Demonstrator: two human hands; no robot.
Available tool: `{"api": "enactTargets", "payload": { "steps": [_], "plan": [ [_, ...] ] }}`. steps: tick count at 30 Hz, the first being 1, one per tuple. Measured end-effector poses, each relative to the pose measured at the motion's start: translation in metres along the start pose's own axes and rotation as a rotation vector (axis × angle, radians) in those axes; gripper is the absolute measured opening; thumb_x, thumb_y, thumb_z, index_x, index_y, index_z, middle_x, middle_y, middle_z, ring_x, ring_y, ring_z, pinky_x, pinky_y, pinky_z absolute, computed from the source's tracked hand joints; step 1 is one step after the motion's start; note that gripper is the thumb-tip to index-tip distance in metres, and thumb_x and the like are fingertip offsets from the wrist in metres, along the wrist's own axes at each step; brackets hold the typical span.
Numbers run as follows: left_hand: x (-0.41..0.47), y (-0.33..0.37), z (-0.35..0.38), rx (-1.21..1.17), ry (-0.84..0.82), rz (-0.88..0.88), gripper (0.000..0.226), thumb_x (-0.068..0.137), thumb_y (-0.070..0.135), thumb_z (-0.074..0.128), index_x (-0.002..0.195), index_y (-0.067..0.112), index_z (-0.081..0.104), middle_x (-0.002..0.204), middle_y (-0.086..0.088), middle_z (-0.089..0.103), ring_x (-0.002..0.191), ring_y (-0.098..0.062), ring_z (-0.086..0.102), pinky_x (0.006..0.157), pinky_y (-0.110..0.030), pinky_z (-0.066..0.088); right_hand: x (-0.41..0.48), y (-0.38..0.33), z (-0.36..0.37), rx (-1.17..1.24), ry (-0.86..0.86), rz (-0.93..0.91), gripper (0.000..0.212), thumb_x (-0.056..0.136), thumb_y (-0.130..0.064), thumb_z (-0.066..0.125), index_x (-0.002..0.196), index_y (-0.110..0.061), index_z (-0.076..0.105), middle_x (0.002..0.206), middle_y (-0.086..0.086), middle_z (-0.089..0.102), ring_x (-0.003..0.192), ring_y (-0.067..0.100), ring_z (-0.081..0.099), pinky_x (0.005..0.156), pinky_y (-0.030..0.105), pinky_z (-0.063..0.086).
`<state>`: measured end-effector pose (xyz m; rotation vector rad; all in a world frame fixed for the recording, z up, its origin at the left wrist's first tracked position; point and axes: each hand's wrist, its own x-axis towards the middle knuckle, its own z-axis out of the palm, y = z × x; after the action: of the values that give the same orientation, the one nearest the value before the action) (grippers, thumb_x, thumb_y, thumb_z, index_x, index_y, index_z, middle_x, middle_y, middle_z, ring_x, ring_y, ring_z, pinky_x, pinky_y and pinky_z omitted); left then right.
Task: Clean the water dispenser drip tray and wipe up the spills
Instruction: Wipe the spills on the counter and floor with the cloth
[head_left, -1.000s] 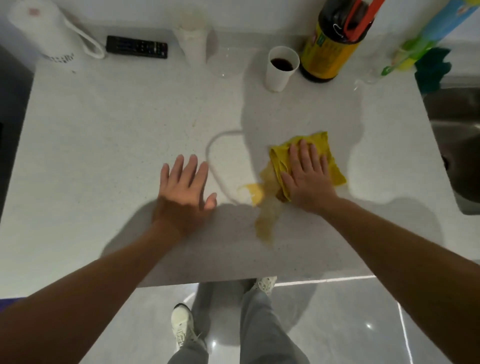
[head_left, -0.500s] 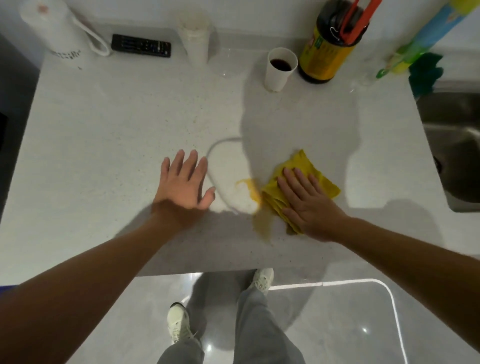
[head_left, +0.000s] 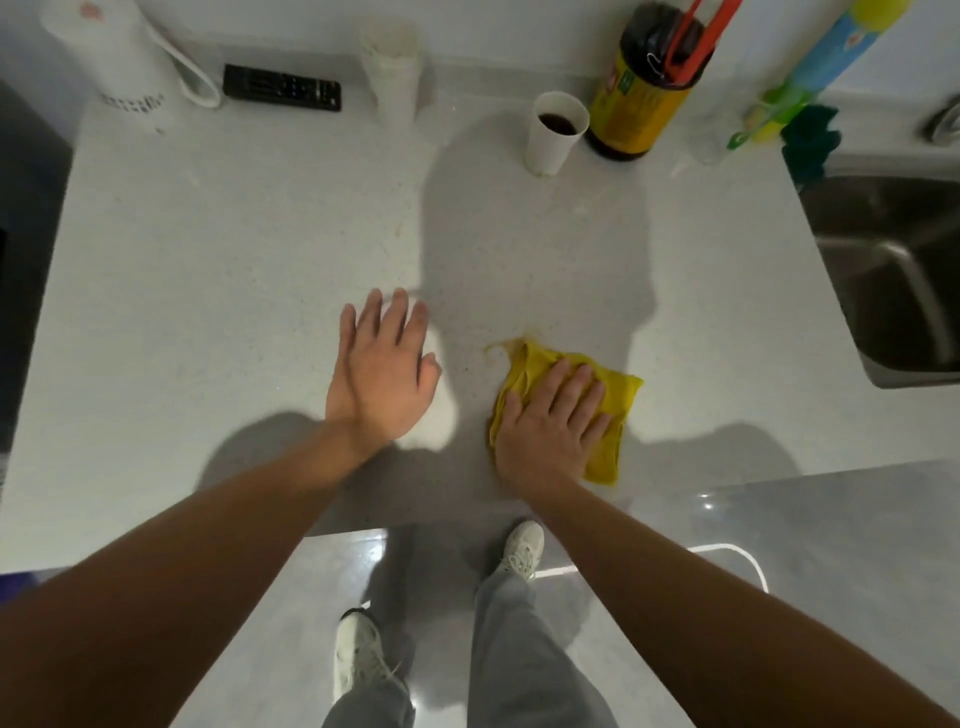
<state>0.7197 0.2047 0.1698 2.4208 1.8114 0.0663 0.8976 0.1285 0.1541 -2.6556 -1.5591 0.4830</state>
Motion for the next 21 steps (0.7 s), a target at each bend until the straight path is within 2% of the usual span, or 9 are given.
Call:
{"api": "enactTargets", "payload": {
  "steps": [3, 6, 9, 13, 15, 17, 18, 19, 21],
  "plan": [
    [0.002, -0.002, 0.003, -0.009, -0.006, 0.007, 0.064, 0.096, 0.040, 0.040, 0.153, 0.010, 0.041, 0.159, -0.018, 0.041, 0.150, -0.044, 0.030, 0.122, -0.062, 0.021, 0.040, -0.011, -0.002, 0.003, -0.003, -0.058, 0.083, 0.097, -0.059, 0.015, 0.165, -0.012, 0.003, 0.173, 0.018, 0.002, 0.158, 0.041, 0.000, 0.124, 0.060, -0.003],
    [0.006, -0.007, 0.008, -0.013, 0.006, 0.038, 0.065, 0.093, 0.038, 0.045, 0.149, 0.005, 0.048, 0.155, -0.023, 0.046, 0.145, -0.050, 0.035, 0.116, -0.065, 0.027, 0.085, -0.015, -0.010, -0.056, 0.002, -0.224, 0.083, 0.096, -0.062, 0.010, 0.165, -0.015, 0.005, 0.173, 0.015, 0.004, 0.159, 0.039, 0.003, 0.124, 0.058, -0.003],
    [0.009, -0.008, 0.011, -0.040, 0.024, 0.027, 0.068, 0.089, 0.035, 0.048, 0.149, 0.004, 0.050, 0.155, -0.025, 0.047, 0.144, -0.053, 0.038, 0.114, -0.068, 0.029, 0.130, -0.014, -0.027, -0.192, -0.021, -0.563, 0.077, 0.100, -0.057, 0.021, 0.165, -0.016, 0.013, 0.173, 0.014, 0.012, 0.158, 0.039, 0.011, 0.124, 0.059, 0.006],
    [0.008, -0.006, 0.010, -0.014, -0.029, 0.002, 0.072, 0.093, 0.042, 0.029, 0.156, 0.010, 0.041, 0.163, -0.019, 0.037, 0.150, -0.048, 0.031, 0.121, -0.062, 0.019, 0.189, -0.010, -0.059, -0.326, -0.273, -0.955, 0.075, 0.102, -0.061, 0.025, 0.165, -0.029, -0.003, 0.174, 0.002, -0.009, 0.160, 0.029, -0.007, 0.126, 0.058, 0.004],
    [0.008, -0.006, 0.009, -0.003, -0.060, -0.015, 0.072, 0.094, 0.043, 0.025, 0.159, 0.013, 0.036, 0.167, -0.016, 0.032, 0.154, -0.044, 0.025, 0.124, -0.059, 0.012, 0.195, -0.010, -0.068, -0.195, -0.279, -0.914, 0.076, 0.100, -0.060, 0.031, 0.165, -0.029, 0.010, 0.175, 0.001, 0.002, 0.159, 0.028, 0.003, 0.127, 0.057, 0.011],
    [0.007, -0.005, 0.007, -0.015, -0.050, -0.029, 0.070, 0.095, 0.041, 0.030, 0.158, 0.012, 0.038, 0.166, -0.016, 0.034, 0.154, -0.043, 0.025, 0.125, -0.059, 0.014, 0.187, -0.015, -0.064, 0.130, -0.122, -0.642, 0.070, 0.098, -0.050, 0.039, 0.160, -0.020, 0.024, 0.168, 0.008, 0.021, 0.152, 0.034, 0.024, 0.122, 0.055, 0.024],
    [0.006, -0.004, 0.007, -0.025, -0.041, -0.032, 0.068, 0.096, 0.040, 0.033, 0.158, 0.011, 0.039, 0.165, -0.017, 0.036, 0.154, -0.042, 0.026, 0.125, -0.060, 0.016, 0.180, -0.021, -0.057, 0.222, -0.087, -0.490, 0.069, 0.100, -0.046, 0.039, 0.159, -0.014, 0.023, 0.166, 0.013, 0.022, 0.150, 0.037, 0.026, 0.121, 0.054, 0.025],
    [0.004, -0.004, 0.007, -0.036, -0.029, -0.031, 0.067, 0.097, 0.039, 0.035, 0.157, 0.011, 0.039, 0.164, -0.017, 0.036, 0.154, -0.042, 0.026, 0.125, -0.060, 0.017, 0.171, -0.029, -0.049, 0.201, -0.065, -0.394, 0.071, 0.103, -0.045, 0.038, 0.161, -0.008, 0.019, 0.167, 0.018, 0.019, 0.152, 0.039, 0.023, 0.123, 0.054, 0.020],
    [0.001, -0.004, 0.008, -0.043, -0.006, -0.026, 0.064, 0.099, 0.038, 0.036, 0.157, 0.011, 0.039, 0.164, -0.017, 0.037, 0.154, -0.041, 0.027, 0.125, -0.059, 0.018, 0.159, -0.040, -0.032, 0.022, 0.022, -0.356, 0.078, 0.106, -0.050, 0.031, 0.162, 0.001, 0.011, 0.170, 0.023, 0.012, 0.157, 0.039, 0.011, 0.126, 0.053, 0.007]
  ]
}}
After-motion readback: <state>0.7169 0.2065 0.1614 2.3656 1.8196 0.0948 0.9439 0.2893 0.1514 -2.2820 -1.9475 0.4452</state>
